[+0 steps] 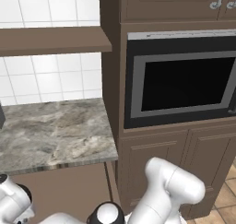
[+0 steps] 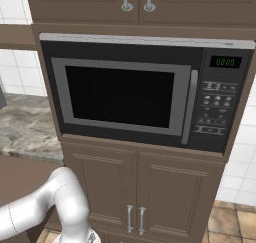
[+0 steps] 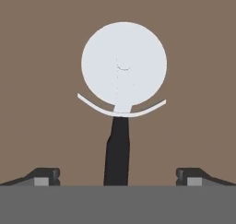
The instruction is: Take the pizza cutter from the drawer on the left and place it on the dining counter for cutting.
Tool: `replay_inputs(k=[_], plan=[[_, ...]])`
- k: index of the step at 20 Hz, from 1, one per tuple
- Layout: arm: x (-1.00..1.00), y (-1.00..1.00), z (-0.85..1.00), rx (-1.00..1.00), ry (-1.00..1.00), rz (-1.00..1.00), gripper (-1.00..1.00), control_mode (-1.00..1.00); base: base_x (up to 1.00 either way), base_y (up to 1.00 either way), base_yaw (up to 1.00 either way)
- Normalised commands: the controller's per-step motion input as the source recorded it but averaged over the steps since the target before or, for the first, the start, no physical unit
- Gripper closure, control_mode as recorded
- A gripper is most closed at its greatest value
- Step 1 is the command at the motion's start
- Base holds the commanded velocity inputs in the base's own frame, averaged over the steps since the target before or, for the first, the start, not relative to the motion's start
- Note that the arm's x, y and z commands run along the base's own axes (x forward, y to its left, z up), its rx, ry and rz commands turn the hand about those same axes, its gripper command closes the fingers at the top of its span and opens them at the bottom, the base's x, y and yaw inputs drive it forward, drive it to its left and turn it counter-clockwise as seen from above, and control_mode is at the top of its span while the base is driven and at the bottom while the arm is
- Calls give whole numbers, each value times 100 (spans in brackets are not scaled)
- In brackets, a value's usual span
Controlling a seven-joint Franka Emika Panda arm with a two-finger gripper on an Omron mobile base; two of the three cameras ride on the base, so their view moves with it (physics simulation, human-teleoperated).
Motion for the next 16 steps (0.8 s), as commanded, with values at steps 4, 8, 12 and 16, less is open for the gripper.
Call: replay_inputs(k=[4,8,12,16], plan=[[0,-12,-1,0,-1,0,-100,-100,0,0,0],[0,0,-2,0,0,0,-100,-100,0,0,0],[0,4,-14,0,0,0,-100,-100,0,0,0],[0,16,-14,1,0,0,-100,-100,0,0,0]])
